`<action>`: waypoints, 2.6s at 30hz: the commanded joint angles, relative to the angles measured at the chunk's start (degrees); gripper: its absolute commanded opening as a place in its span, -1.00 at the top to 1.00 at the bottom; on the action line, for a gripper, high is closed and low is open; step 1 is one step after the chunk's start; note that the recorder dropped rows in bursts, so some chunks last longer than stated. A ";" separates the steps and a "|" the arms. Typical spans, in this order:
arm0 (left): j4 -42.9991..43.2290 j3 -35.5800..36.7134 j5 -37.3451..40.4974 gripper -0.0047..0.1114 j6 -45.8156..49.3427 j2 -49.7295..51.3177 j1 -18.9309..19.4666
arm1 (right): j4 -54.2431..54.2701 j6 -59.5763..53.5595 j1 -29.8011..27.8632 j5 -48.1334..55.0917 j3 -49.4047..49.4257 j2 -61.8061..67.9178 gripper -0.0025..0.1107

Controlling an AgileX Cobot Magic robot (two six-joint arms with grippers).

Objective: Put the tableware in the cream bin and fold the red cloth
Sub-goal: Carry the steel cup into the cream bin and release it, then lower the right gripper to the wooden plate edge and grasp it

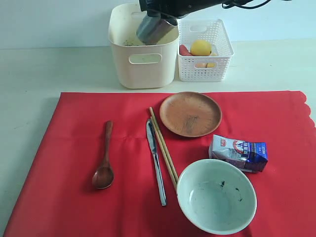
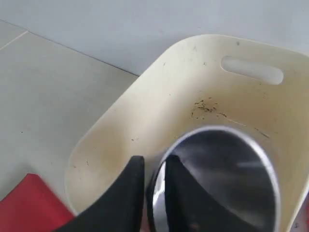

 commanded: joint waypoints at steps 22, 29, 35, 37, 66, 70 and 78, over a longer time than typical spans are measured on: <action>0.14 -0.06 -0.25 0.89 -0.40 -0.36 0.13 | -12.52 4.96 -0.09 13.28 -0.70 -8.29 0.11; 0.14 -0.06 -0.25 0.89 -0.40 -0.36 0.13 | -46.52 31.41 -0.09 29.70 -0.70 -15.46 0.11; 0.14 -0.06 -0.25 0.89 -0.40 -0.36 0.13 | -52.97 39.48 -0.09 36.50 3.71 -16.40 0.11; 0.14 -0.06 -0.25 0.89 -0.40 -0.36 0.13 | -53.08 40.13 -0.09 35.03 7.28 -16.40 0.11; 0.14 -0.06 -0.25 0.89 -0.40 -0.36 0.13 | -41.73 39.74 -6.17 17.25 22.36 -3.29 0.11; 0.14 -0.06 -0.25 0.89 -0.40 -0.36 0.13 | -40.56 39.86 -6.45 15.81 22.36 -1.12 0.11; 0.14 -0.06 -0.25 0.89 -0.40 -0.36 0.13 | -37.74 37.70 -6.72 15.35 22.36 -0.15 0.36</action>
